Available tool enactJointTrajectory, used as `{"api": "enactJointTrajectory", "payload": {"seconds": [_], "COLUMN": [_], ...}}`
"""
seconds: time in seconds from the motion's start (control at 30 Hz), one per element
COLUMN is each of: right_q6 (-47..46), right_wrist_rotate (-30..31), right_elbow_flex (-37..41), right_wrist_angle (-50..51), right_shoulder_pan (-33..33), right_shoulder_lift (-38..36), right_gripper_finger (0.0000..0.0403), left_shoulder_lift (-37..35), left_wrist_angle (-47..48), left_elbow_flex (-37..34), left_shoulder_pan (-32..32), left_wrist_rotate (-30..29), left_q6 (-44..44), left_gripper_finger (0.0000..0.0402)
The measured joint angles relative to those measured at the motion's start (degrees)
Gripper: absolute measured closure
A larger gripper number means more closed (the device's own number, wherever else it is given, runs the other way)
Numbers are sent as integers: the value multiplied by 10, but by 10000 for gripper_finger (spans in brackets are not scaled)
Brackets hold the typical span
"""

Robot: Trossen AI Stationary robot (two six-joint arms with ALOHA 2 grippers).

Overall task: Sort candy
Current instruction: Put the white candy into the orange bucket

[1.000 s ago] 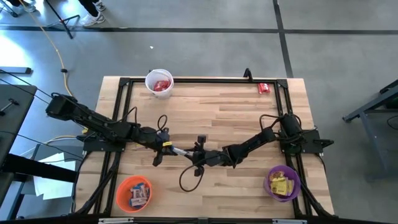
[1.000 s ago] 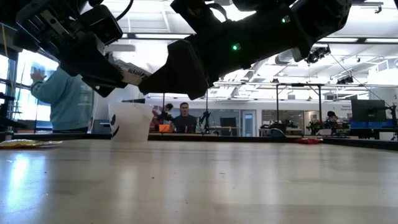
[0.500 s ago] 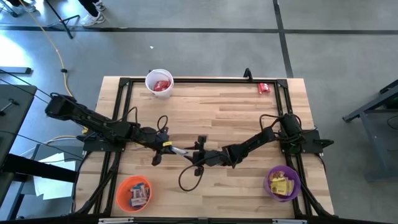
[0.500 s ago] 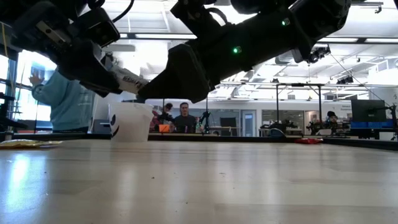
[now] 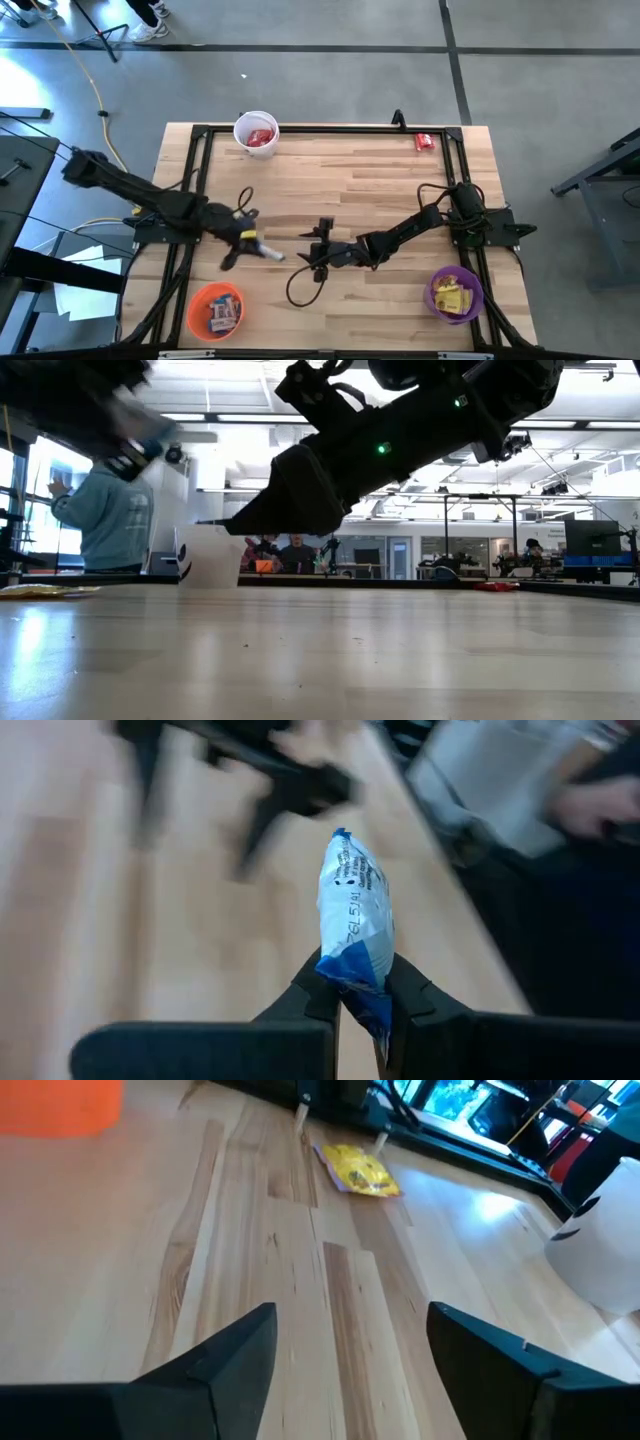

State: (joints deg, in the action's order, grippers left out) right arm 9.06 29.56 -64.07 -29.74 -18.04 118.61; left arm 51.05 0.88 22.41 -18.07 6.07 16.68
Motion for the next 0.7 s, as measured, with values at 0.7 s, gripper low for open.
{"api": "enactJointTrajectory", "payload": {"seconds": [0.7], "right_q6": [-15], "right_wrist_rotate": [1], "right_elbow_flex": [0], "right_wrist_angle": [39], "right_shoulder_pan": [1], "right_shoulder_lift": [0], "right_gripper_finger": [149], "left_shoulder_lift": [141], "left_wrist_angle": [433], "left_elbow_flex": [305], "left_shoulder_pan": [-387], "left_wrist_rotate": [-107], "left_q6": [325], "left_gripper_finger": [391]}}
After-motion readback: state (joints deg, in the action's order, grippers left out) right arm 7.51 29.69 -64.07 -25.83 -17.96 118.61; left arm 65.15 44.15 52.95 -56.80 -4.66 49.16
